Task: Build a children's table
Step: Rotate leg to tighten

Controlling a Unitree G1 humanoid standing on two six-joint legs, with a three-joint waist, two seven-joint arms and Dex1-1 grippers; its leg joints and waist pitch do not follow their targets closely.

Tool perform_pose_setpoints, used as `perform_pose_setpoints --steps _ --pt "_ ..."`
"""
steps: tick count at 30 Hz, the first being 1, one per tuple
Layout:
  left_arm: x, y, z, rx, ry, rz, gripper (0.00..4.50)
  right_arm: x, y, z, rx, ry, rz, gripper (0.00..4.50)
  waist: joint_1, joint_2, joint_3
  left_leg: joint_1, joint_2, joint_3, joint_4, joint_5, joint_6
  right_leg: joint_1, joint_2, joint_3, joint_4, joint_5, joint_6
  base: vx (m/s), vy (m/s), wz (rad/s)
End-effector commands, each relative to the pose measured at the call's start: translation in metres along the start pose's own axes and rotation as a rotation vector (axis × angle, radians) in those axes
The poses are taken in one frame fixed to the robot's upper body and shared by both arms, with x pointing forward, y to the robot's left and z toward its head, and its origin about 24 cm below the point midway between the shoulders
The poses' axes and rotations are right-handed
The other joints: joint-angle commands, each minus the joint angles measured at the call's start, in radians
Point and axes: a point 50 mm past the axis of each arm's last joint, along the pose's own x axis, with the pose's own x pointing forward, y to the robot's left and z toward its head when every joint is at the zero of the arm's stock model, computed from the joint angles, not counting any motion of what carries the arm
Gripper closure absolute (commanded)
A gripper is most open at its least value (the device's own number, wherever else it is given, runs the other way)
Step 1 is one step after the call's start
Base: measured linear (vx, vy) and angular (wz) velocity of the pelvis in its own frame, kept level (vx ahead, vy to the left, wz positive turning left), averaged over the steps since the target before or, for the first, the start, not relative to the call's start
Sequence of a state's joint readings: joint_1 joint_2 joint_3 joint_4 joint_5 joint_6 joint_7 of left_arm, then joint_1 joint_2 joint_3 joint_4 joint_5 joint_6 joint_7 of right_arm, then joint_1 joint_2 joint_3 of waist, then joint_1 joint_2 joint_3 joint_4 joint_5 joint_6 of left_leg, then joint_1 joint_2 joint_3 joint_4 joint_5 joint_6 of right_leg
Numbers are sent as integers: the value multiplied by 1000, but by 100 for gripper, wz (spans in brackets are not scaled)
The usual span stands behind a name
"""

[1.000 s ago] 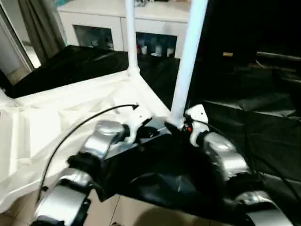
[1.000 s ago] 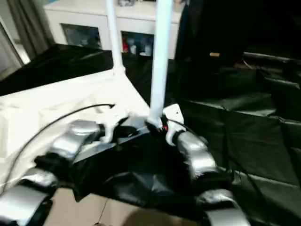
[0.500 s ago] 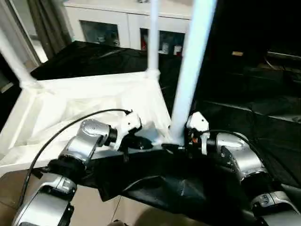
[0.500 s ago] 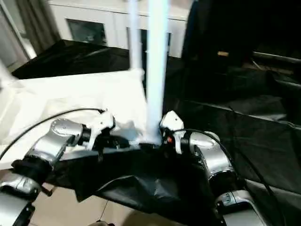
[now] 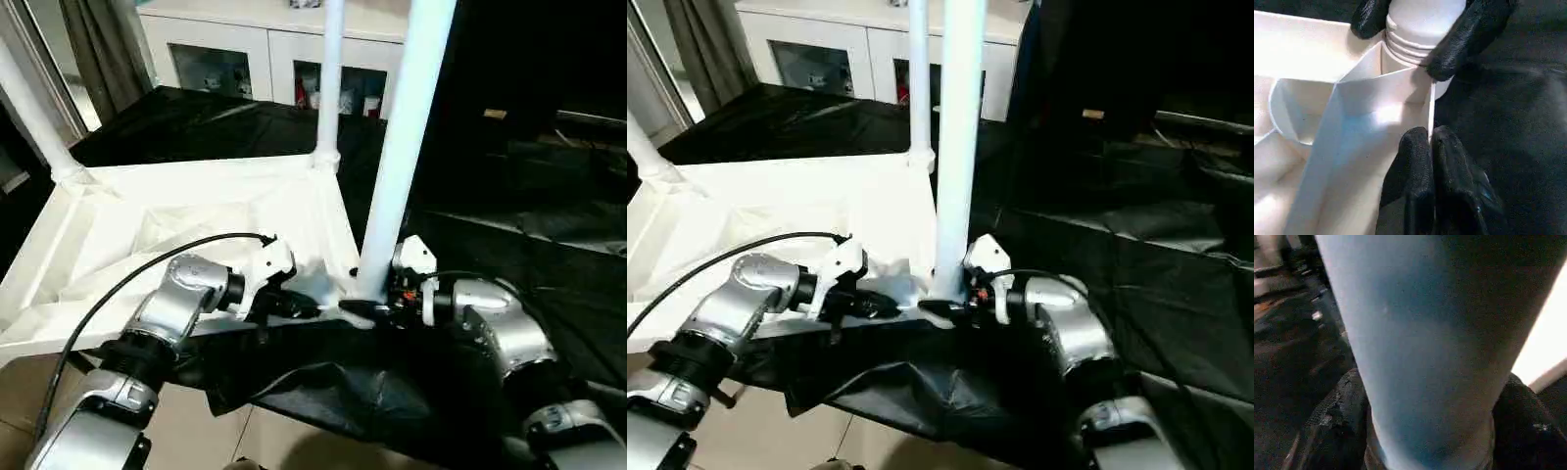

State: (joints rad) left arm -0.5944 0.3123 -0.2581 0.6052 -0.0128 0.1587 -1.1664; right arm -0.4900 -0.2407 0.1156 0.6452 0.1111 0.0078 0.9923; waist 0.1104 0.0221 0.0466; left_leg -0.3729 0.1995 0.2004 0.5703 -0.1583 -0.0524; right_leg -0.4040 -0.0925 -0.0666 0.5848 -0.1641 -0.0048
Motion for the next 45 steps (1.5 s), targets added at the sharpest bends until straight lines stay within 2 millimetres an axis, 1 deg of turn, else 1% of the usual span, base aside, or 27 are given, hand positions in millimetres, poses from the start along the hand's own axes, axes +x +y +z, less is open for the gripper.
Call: perform_pose_setpoints --steps 1,2,4,5,6,7,8,9,10,11,12,13,15,16,18,21,23,24,25,27,29,30,31,36,37,40,45 --pt "7 13 7 -12 -11 178 450 14 4 -15 62 41 -135 178 -6 -12 -58 21 32 -17 -68 -293 11 37 -57 37 -70 -338 -200 0 0 0" --pt "11 14 10 -20 -23 209 450 17 3 -18 84 46 -196 178 -8 -7 -55 25 29 -19 -70 -334 -5 35 -57 36 -80 -406 -178 0 0 0" --pt "21 17 17 -24 -46 275 450 24 1 -23 130 62 -325 178 -16 -7 -54 28 27 -24 -73 -371 -25 32 -58 35 -86 -465 -150 0 0 0" --pt "25 18 21 -29 -55 295 450 28 1 -25 148 68 -367 178 -18 -8 -53 29 27 -25 -74 -382 -26 31 -58 35 -89 -479 -145 0 0 0" --pt "31 17 25 -35 -64 308 450 32 2 -25 164 74 -407 178 -18 -1 -53 32 26 -27 -74 -390 -27 30 -59 34 -92 -488 -141 0 0 0" --pt "34 17 28 -39 -70 314 450 35 3 -25 172 78 -428 178 -22 -5 -53 34 24 -26 -73 -405 -28 28 -57 33 -95 -500 -136 0 0 0" --pt "40 16 31 -40 -74 322 450 42 6 -22 179 72 -440 178 -22 -2 -53 32 23 -28 -74 -411 -24 28 -57 32 -96 -509 -130 0 0 0" --pt "47 14 35 -32 -77 316 450 51 10 -17 175 56 -431 178 -22 4 -52 32 23 -30 -75 -419 -22 27 -58 32 -99 -513 -124 0 0 0" --pt "50 13 37 -28 -78 314 450 54 12 -15 172 49 -425 178 -23 0 -54 34 22 -30 -75 -427 -20 26 -56 31 -103 -511 -120 0 0 0" --pt "56 10 41 -25 -90 298 450 62 16 -9 145 29 -401 178 -22 3 -55 34 23 -31 -76 -428 -19 29 -57 30 -101 -503 -122 0 0 0" --pt "58 9 42 -26 -97 286 450 64 18 -6 145 16 -386 178 -23 3 -54 29 23 -32 -78 -428 -16 30 -55 30 -101 -488 -123 0 0 0" --pt "59 7 43 -22 -102 272 450 65 19 -4 155 -1 -364 122 -23 3 -54 29 23 -32 -79 -430 -15 31 -55 31 -100 -483 -123 0 0 0" --pt "58 6 42 -14 -102 238 450 64 19 0 177 -31 -321 108 -23 3 -56 26 24 -31 -80 -428 -8 33 -55 33 -96 -451 -134 0 0 0" --pt "56 6 41 -10 -101 229 450 63 18 1 163 -31 -309 108 -23 3 -56 26 24 -31 -80 -427 -7 34 -55 33 -96 -444 -136 0 0 0" --pt "51 6 37 4 -91 194 450 57 16 4 105 -23 -264 63 -24 4 -57 24 24 -30 -79 -419 -3 36 -55 33 -94 -428 -141 0 0 0" --pt "41 7 31 27 -68 150 450 45 14 5 25 -13 -173 60 -19 3 -61 20 25 -27 -77 -376 12 42 -54 36 -86 -356 -162 0 0 0" --pt "29 8 23 54 -28 93 450 30 9 5 2 -6 -87 60 -17 -5 -64 12 27 -24 -74 -329 26 50 -55 35 -77 -311 -176 0 0 0" --pt "29 8 23 54 -28 93 450 30 9 5 2 -6 -87 60 -15 -3 -65 12 27 -24 -72 -316 32 50 -55 35 -75 -294 -183 0 0 0" --pt "17 8 17 65 -3 40 450 15 4 6 -4 -3 -9 60 -12 -13 -66 12 29 -20 -68 -283 47 51 -54 34 -69 -248 -201 0 0 0" --pt "11 7 15 64 1 14 450 8 2 7 -10 0 26 60 -7 -7 -69 10 33 -18 -63 -248 64 52 -56 34 -58 -202 -226 0 0 0" --pt "7 7 14 64 3 -4 450 4 1 7 -14 3 50 60 -6 -2 -71 11 35 -15 -59 -212 71 48 -53 33 -52 -139 -250 0 0 0" --pt "-3 5 11 60 18 -58 450 -6 -1 7 -13 31 112 76 -2 -9 -74 10 35 -15 -57 -196 75 54 -53 32 -45 -110 -261 0 0 0" --pt "-3 5 11 60 18 -58 450 -6 -1 7 -13 31 112 76 1 -6 -73 11 35 -13 -55 -180 86 51 -51 32 -42 -86 -268 0 0 0" --pt "-11 4 5 60 38 -81 450 -12 -4 8 -7 45 157 122 6 -3 -70 14 35 -12 -57 -197 80 48 -52 32 -45 -106 -273 0 0 0" --pt "-11 4 5 60 40 -80 450 -12 -4 9 -7 45 159 129 8 -4 -69 15 36 -12 -58 -218 67 47 -53 33 -49 -145 -265 0 0 0" --pt "-13 3 3 54 43 -80 450 -12 -3 8 -2 42 179 161 10 -4 -68 15 37 -15 -61 -238 50 49 -56 33 -51 -179 -254 0 0 0" --pt "-11 2 4 45 28 -69 450 -8 4 5 30 30 217 176 11 -5 -67 14 36 -15 -61 -240 43 47 -56 34 -51 -194 -245 0 0 0"
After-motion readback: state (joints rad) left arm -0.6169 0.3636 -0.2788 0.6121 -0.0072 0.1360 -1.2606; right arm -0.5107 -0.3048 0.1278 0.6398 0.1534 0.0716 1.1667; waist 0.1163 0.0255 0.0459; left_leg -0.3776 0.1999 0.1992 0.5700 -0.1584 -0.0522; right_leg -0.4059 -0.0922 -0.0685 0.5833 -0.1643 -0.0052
